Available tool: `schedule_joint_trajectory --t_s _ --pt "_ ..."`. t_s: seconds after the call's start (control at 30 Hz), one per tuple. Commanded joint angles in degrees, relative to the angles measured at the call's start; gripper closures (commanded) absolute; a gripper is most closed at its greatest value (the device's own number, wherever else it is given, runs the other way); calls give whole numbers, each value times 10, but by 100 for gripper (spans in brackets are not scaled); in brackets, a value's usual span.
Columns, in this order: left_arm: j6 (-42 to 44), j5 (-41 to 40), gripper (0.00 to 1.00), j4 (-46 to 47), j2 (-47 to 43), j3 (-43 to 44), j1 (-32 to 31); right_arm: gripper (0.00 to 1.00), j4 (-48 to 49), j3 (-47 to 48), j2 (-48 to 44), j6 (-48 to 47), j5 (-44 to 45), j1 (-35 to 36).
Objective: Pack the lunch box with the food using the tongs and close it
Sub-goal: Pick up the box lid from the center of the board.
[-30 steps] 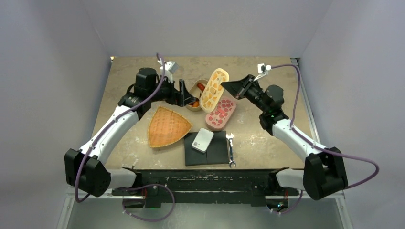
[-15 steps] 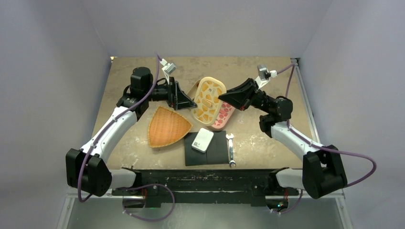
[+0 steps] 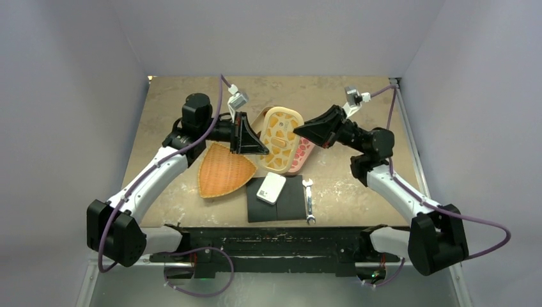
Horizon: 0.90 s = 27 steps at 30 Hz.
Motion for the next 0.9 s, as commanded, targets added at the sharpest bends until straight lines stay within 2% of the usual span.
schedule_joint_trajectory --t_s 0.0,0.03,0.1,0.13,0.23,0.33,0.47,0.6,0.73,0.83,0.87 --pt "16 -31 100 18 -32 1 -2 89 -159 41 -29 -110 46 4" --pt "19 -47 100 12 -32 2 -1 80 -193 46 -32 -126 59 4" --pt "25 -78 100 -15 -28 8 0 50 -247 46 -41 -154 84 4" --pt "27 -93 100 -22 -25 10 1 41 -264 42 -44 -161 93 4" --pt "17 -123 100 -7 -22 7 3 25 -270 15 -52 -160 96 5" --pt "-8 -127 100 36 -20 -3 5 23 -280 -5 -52 -164 86 10" --pt "-14 -126 100 43 -13 -1 6 27 -293 -18 -47 -171 68 22" --pt "-9 -128 100 37 -7 -1 6 38 -286 -22 -34 -169 64 38" --pt "-1 -140 100 25 -2 0 7 66 -233 -33 -23 -135 58 46" --pt "3 -160 99 14 10 3 12 92 -191 -49 -16 -99 56 46" --pt "7 -171 90 11 18 5 15 100 -187 -54 -16 -90 65 46"
